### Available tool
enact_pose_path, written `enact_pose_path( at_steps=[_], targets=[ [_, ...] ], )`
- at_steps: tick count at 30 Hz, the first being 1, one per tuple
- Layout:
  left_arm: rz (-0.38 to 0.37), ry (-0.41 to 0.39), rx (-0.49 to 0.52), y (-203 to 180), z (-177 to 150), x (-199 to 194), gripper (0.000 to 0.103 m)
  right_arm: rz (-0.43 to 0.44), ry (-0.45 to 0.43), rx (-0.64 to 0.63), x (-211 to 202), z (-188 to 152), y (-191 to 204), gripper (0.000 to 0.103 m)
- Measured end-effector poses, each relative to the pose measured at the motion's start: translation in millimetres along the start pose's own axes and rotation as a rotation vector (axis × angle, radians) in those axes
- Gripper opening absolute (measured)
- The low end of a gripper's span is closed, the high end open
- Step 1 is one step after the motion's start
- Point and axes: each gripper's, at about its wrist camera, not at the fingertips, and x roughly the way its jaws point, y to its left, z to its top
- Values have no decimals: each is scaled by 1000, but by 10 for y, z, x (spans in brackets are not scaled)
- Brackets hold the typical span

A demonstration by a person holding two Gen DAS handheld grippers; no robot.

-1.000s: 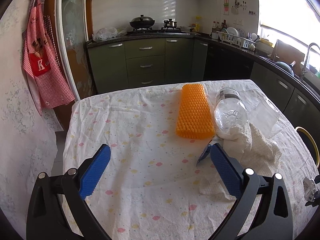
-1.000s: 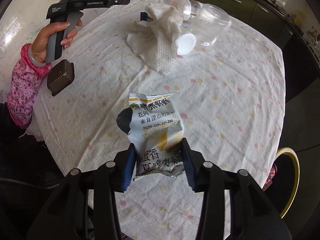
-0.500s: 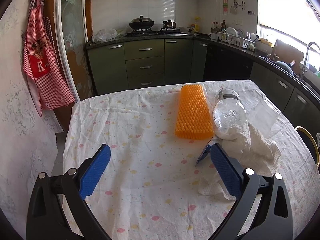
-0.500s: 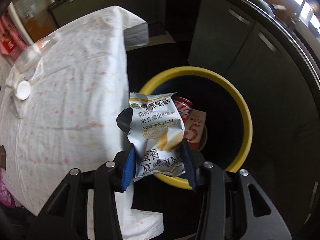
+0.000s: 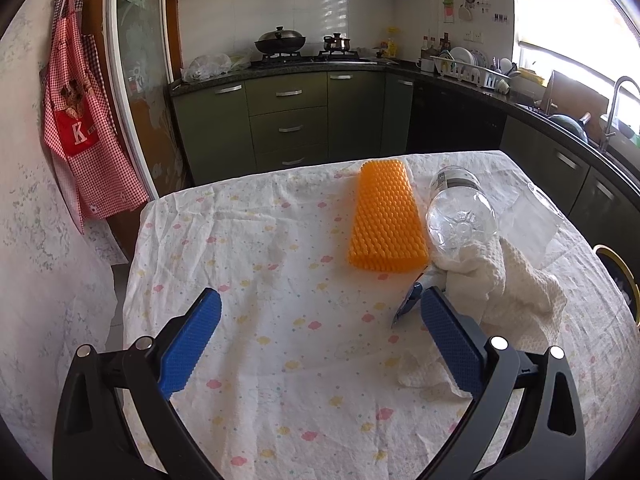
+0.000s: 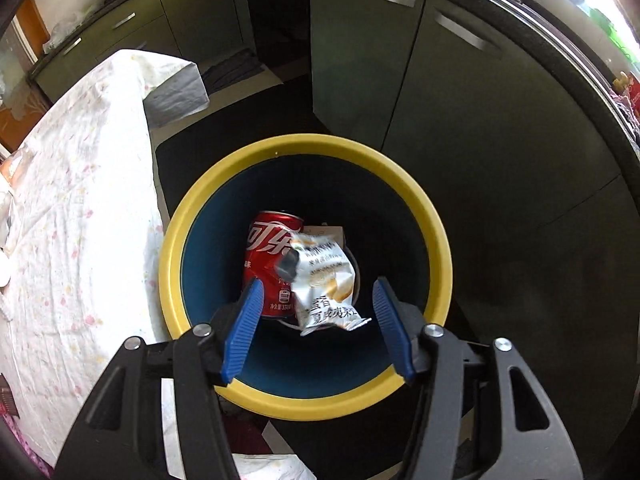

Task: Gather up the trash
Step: 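Carry the snack wrapper over the bin and open the right gripper, then grasp the brown square container with the left gripper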

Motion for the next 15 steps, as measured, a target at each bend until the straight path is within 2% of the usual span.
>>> enact_pose_path(
  at_steps=[9,15],
  targets=[
    [-2,8,9,-30,-8,16,98,74,-78,-73,-371,-454,371,56],
    [-17,12,13,-54,-9,8,98,103,-79,-115,-366,-661,635,58]
  ],
)
